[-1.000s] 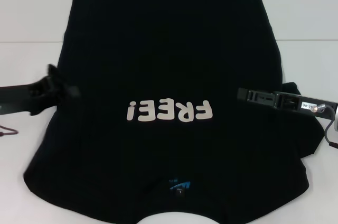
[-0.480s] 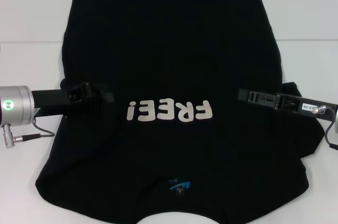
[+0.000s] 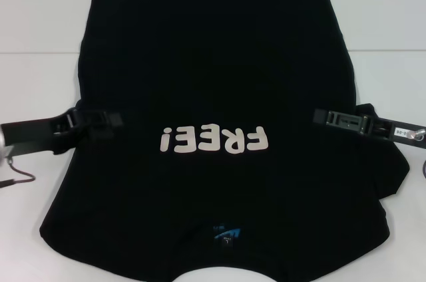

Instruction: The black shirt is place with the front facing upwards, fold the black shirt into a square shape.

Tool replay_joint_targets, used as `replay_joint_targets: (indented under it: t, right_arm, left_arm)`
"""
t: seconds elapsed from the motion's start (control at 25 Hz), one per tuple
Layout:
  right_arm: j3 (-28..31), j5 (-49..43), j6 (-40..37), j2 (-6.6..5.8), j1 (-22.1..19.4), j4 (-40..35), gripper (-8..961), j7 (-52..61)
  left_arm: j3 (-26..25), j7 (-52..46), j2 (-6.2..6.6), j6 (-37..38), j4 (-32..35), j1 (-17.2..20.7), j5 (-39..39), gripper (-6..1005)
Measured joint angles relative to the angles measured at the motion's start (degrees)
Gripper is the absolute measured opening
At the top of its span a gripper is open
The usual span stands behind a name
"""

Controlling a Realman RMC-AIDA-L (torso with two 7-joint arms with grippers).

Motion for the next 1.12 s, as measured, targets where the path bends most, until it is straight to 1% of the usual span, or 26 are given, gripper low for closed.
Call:
replay_joint_targets:
  t: [0.04,0.08,0.12,0.16,0.2,0.24,0.28,0.32,0.36,0.4,0.44,0.52,0.56,0.6,0.68,0.76,0.8,0.84,0.88,0.96,1.12]
  right_arm:
    - [-0.5,-0.1,-0.4,-0.38,0.1,0.1,916,0.1]
    - [-1.0,-0.1,-0.8,-0.74,0.1,0.1,916,0.3]
    - [-1.4,-0.4,-1.7,-1.3,0.2,0.0,916,0.9]
    - [-1.8,-0.9,-2.5,-1.7,0.3,-0.2,916,1.6]
    - [-2.1,-1.8,-3.8,-2.48,0.4,-0.8,916,3.0]
    - [-2.3,-4.3,-6.0,-3.92,0.8,-2.3,916,6.2]
    - [-2.3,-4.3,-6.0,-3.92,0.8,-2.3,916,6.2]
    - [-2.3,-5.4,-6.9,-4.45,0.9,-3.1,916,7.6]
    - [-2.2,-7.9,-8.4,-5.46,1.2,-5.2,916,10.3]
    - [-2.2,-7.9,-8.4,-5.46,1.2,-5.2,916,10.3]
    - [-2.0,-9.2,-9.0,-5.71,1.2,-6.3,916,11.4]
    - [-1.9,-11.6,-9.6,-6.06,1.3,-8.8,916,14.1]
    - [-1.8,-13.5,-10.1,-6.15,1.3,-10.8,916,16.1]
    - [-1.7,-15.4,-10.6,-6.23,1.4,-12.5,916,17.9]
    - [-1.4,-19.0,-12.1,-6.41,1.7,-15.8,916,21.7]
    - [-0.7,-23.5,-14.5,-6.53,2.5,-19.2,916,25.6]
    - [0.8,-28.0,-16.8,-6.61,3.7,-21.5,916,28.4]
    - [1.8,-30.5,-17.8,-6.6,4.3,-22.1,916,29.3]
    - [1.8,-30.5,-17.8,-6.6,4.3,-22.1,916,29.3]
    - [3.7,-34.2,-19.4,-6.48,5.5,-22.7,916,30.5]
    - [5.0,-36.2,-20.2,-6.33,5.8,-22.3,916,31.9]
  left_arm:
    - [0.0,3.5,0.23,2.1,0.4,1.4,-3.0,204]
    - [0.0,9.5,0.68,5.7,0.6,2.6,-6.5,235]
    - [0.1,14.0,1.11,8.7,0.6,3.2,-7.9,267]
    - [0.1,15.5,1.23,9.6,0.6,3.3,-8.2,298]
    - [0.1,18.8,1.58,11.8,0.7,3.6,-8.5,329]
    - [0.1,18.8,1.58,11.8,0.7,3.6,-8.5,361]
    - [0.4,25.7,2.16,16.1,0.7,3.9,-8.1,392]
    - [0.6,27.4,2.24,16.8,0.7,4.0,-7.9,461]
    - [1.2,30.3,2.25,17.8,0.7,4.2,-7.5,531]
    - [1.8,33.1,2.12,18.2,0.8,4.5,-7.4,601]
    - [2.4,35.9,1.81,18.3,0.8,4.8,-7.3,670]
    - [2.8,39.7,1.11,17.5,0.8,5.2,-7.3,744]
    - [2.8,39.7,1.11,17.5,0.8,5.2,-7.3,781]
    - [2.4,41.5,0.13,15.4,0.9,5.4,-7.5,818]
    - [2.0,41.3,-0.37,13.5,0.9,5.4,-7.8,892]
    - [1.5,40.6,-1.04,11.3,0.9,5.4,-8.0,897]
    - [1.4,40.4,-1.41,10.3,1.0,5.3,-8.0,899]
    - [1.3,40.1,-1.71,9.6,1.0,5.3,-8.0,902]
    - [1.3,40.0,-1.94,9.1,1.1,5.2,-8.0,904]
    - [1.3,40.0,-2.22,8.8,1.2,5.1,-8.1,909]
    - [1.1,40.0,-2.43,8.6,1.3,5.0,-8.1,919]
